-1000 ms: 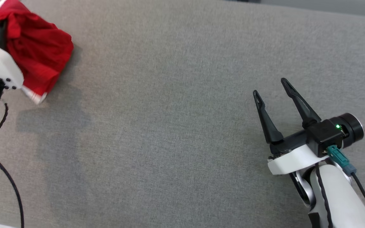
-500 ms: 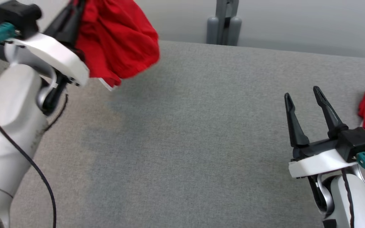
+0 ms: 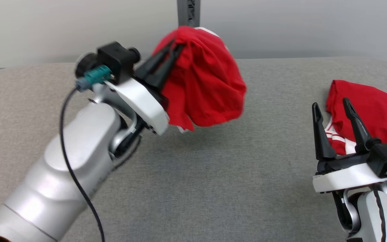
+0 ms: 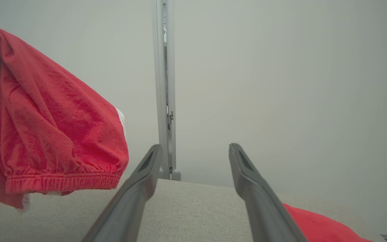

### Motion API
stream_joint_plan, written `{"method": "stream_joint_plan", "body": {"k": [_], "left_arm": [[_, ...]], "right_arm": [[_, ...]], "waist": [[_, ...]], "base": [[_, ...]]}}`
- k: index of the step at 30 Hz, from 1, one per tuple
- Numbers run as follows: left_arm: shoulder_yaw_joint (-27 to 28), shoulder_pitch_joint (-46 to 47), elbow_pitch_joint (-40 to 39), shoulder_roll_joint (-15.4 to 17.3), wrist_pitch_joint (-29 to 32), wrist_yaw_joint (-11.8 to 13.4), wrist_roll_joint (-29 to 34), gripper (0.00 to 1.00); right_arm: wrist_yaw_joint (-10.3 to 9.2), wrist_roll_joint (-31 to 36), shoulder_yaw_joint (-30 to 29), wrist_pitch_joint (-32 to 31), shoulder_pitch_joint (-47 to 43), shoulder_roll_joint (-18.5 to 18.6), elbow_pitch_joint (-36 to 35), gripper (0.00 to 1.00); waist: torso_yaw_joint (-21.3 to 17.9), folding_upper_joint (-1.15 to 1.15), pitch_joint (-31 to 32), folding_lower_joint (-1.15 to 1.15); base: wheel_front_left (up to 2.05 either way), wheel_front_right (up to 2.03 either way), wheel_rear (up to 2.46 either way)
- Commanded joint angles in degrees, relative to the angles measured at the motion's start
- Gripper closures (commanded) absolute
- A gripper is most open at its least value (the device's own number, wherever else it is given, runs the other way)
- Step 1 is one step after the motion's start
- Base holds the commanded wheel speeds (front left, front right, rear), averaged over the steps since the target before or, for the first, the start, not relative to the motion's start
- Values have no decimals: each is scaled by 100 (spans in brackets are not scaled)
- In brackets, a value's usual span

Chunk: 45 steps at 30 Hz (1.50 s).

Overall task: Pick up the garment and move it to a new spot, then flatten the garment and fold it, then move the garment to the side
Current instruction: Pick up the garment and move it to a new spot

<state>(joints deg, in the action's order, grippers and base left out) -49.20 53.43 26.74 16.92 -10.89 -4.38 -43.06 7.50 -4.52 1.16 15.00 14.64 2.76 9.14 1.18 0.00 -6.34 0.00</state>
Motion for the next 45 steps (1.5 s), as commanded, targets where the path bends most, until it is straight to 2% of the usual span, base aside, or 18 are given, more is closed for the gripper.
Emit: {"method": "stream_joint_plan", "body": {"k": [1, 5, 8, 12, 13, 14, 15, 19, 23, 31, 35, 37, 41, 45], "left_arm": [[-30, -196, -138, -95, -26, 69, -79, 100], [-123, -497, -221, -237, -61, 170, -133, 100], [-380, -673, -15, -212, -130, 259, 157, 100], [-851, -836, 634, -149, -259, 434, 793, 100], [-966, -873, 831, -155, -282, 481, 953, 73], [-966, -873, 831, -155, -282, 481, 953, 73], [-1071, -935, 1165, -212, -331, 536, 1081, 3], [-1111, -960, 1539, -309, -390, 464, 1151, 0], [-776, -898, 1689, -407, -432, 566, 1139, 0], [545, -1346, 555, -11, -424, 964, 1465, 0], [1346, -1848, -141, 170, -423, 1222, 1784, 0], [1653, -2157, -430, 211, -421, 1267, 1979, 0], [2157, -2862, -869, 214, -421, 1284, 2329, 0], [2691, -3533, -1176, 15, -422, 1360, 2624, 0]], "right_arm": [[-1, -24, 22, 20, -78, 32, -11, 0], [-1, -53, 8, 20, -6, 30, -55, 0], [-1, -54, 15, 20, 60, 31, -94, 0], [-1, 0, 74, 20, 108, 29, -74, 0], [-1, 11, 95, 20, 117, 31, -67, 0], [-1, 11, 95, 20, 117, 31, -67, 0], [-1, 21, 123, 20, 120, 32, -55, 0], [-1, 60, 102, 20, 117, 31, -27, 0], [-1, 110, 99, 20, 93, 32, 30, 0], [-1, 187, 71, 20, -69, 31, 29, 0], [-1, 198, 94, 20, -181, 31, 24, 0], [-1, 181, 114, 20, -265, 31, 48, 0], [-1, 113, 235, 20, -457, 30, 147, 0], [-1, 61, 338, 20, -609, 32, 218, 0]], "waist": [[-210, 0, -8, 0], [-361, 0, -109, 0], [-420, 0, -205, 0], [-450, 0, -314, 0], [-451, 0, -331, 0], [-451, 0, -331, 0], [-440, 0, -355, 0], [-374, 0, -355, 0], [-215, 0, -245, 0], [57, 0, 18, 0], [181, 0, 128, 0], [235, 0, 195, 0], [311, 0, 331, 0], [347, 0, 374, 0]], "base": [[0, 0, 0], [0, 0, 0], [0, 0, 0], [0, 0, 0], [0, 0, 0], [0, 0, 0], [0, 0, 0], [0, 0, 0], [0, 0, 0], [0, 0, 0], [0, 0, 0], [0, 0, 0], [0, 0, 0], [0, 0, 0]]}}
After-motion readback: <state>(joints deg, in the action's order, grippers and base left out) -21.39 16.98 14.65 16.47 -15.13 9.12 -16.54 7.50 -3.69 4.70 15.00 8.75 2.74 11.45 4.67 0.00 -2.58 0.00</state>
